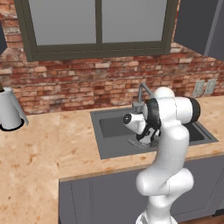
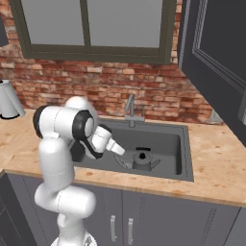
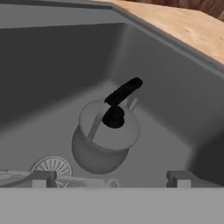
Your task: Open the cabinet, pick the kettle from the cabinet, and place it in the sink.
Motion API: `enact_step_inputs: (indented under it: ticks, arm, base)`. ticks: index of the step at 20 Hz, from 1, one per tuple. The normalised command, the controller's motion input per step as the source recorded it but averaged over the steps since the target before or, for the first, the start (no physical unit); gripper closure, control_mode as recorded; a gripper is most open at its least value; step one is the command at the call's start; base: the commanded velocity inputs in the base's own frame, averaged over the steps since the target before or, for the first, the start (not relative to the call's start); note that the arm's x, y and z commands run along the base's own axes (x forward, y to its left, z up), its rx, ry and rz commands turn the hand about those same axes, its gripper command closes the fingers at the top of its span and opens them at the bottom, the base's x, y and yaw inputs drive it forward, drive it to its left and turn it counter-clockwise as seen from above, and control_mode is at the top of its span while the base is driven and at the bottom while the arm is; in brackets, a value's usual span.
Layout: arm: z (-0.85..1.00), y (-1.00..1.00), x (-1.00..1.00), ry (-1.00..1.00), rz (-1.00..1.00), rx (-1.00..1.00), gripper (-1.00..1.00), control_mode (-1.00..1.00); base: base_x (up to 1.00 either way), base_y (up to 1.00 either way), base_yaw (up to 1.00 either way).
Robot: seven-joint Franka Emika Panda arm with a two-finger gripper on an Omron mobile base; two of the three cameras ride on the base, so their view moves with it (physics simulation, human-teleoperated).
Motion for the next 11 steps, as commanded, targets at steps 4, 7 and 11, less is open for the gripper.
enact_step_inputs:
  ticks: [4,7,11]
  arm:
    - [0.42,0.05,-0.3,0.13,0.0,0.02,-1.0,-1.0]
    - [0.42,0.11,-0.3,0.09,0.0,0.09,-1.0,-1.0]
    - [0.41,0.17,-0.28,0.0,0.05,0.12,-1.0,-1.0]
  base:
    - [0.0,0.0,0.0]
    - [0.0,0.0,0.0]
    - [0.0,0.0,0.0]
